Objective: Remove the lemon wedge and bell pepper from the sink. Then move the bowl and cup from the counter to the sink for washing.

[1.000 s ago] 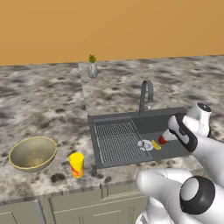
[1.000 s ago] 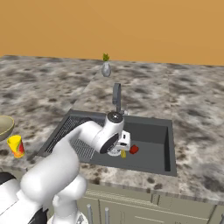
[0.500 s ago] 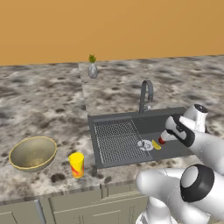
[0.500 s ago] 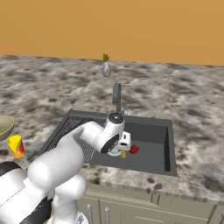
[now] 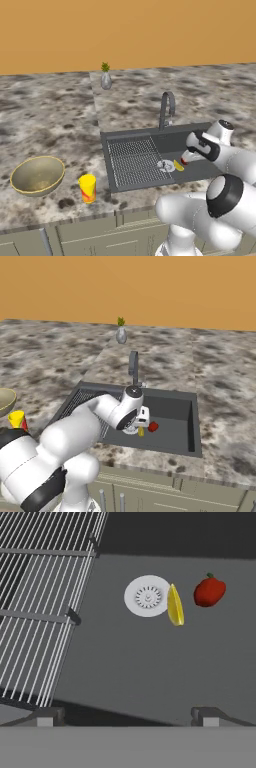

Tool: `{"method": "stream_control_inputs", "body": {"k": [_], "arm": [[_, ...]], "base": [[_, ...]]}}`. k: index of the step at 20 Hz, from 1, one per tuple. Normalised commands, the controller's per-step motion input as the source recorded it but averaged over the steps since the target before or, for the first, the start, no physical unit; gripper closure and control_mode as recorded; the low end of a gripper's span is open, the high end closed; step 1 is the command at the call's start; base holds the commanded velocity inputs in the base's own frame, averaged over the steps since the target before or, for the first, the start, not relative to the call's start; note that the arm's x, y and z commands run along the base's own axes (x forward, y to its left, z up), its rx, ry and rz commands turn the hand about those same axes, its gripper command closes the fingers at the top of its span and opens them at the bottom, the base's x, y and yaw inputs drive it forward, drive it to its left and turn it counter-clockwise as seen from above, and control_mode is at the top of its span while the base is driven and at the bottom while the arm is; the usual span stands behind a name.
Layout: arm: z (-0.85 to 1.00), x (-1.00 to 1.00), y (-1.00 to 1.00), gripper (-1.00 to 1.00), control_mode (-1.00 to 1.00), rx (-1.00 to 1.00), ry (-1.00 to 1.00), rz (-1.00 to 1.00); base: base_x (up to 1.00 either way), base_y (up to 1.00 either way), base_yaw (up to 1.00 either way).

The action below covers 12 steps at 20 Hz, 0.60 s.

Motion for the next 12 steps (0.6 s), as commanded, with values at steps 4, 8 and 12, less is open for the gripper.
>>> {"method": "stream_control_inputs", "body": {"k": [4,8,12], "arm": [[-0.11,0.14,-0.04,-1.0,-1.0,0.0,0.0,0.07],[-0.1,0.12,-0.04,-1.0,-1.0,0.0,0.01,0.05],[-0.1,0.04,-0.02,-1.0,-1.0,0.0,0.04,0.0]], "base": [[0.0,0.0,0.0],[0.0,0.0,0.0],[0.0,0.0,0.0]]}}
